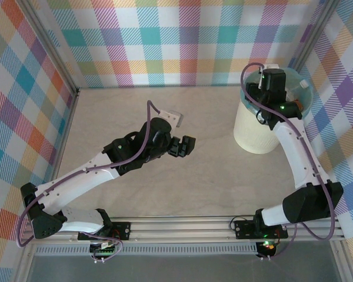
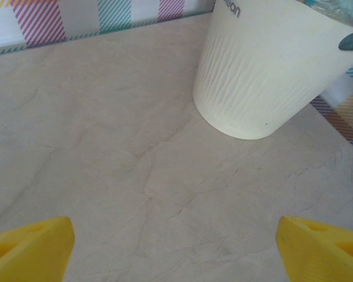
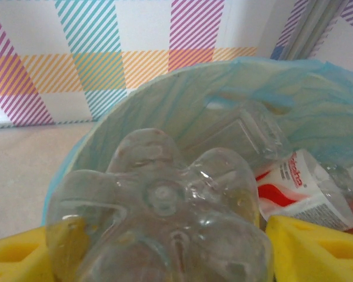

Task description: Put the plastic bottles in the bin

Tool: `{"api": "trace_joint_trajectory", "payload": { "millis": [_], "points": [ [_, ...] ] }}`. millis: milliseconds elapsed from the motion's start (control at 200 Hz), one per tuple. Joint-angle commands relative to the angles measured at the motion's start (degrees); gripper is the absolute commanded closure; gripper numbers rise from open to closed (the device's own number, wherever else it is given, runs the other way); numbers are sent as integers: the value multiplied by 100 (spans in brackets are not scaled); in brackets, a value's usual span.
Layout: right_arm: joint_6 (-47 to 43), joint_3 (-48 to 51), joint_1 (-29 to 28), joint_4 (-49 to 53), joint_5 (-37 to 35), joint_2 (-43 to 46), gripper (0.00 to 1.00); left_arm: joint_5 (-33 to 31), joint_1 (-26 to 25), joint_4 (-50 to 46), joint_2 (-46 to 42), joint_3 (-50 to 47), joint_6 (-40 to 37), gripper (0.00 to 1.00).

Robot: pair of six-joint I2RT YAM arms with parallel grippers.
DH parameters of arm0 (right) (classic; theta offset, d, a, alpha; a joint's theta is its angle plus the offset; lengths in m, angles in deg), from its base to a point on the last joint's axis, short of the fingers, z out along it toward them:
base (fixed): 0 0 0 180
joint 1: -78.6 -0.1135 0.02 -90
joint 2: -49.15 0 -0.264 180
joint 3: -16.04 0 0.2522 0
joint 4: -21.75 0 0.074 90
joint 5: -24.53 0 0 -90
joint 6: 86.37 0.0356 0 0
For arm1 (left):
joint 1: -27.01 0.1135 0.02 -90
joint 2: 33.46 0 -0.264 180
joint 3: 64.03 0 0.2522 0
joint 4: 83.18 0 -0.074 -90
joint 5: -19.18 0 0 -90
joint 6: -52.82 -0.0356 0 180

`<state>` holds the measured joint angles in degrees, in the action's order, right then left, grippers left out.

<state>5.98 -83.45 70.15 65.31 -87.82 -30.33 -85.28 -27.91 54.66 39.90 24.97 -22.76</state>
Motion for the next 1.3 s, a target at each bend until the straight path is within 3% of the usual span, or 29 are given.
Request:
{"api": "trace_joint_trajectory", "payload": {
  "millis": [0,130,265,440,595,735,930,1295],
  "points": [
    [271,-353,64,180,134,472,18,35,77,53,-98,-19,88,11],
    [301,-761,65,196,244,608,12,45,77,79,-61,-17,113,11],
    [364,-1121,71,194,461,518,14,88,77,96,-33,1,149,11],
    [389,-1471,63,182,673,13,35,94,77,94,-24,-1,184,11],
    [351,-1765,63,661,678,-566,48,29,78,5,-74,-10,184,11],
    [302,-948,68,682,368,-401,56,-57,77,-24,-194,-84,191,11],
    [411,672,148,94,328,193,59,-64,77,-21,-134,-76,193,11],
    [701,932,619,80,691,-560,54,12,73,6,5,4,305,11]
  ]
}}
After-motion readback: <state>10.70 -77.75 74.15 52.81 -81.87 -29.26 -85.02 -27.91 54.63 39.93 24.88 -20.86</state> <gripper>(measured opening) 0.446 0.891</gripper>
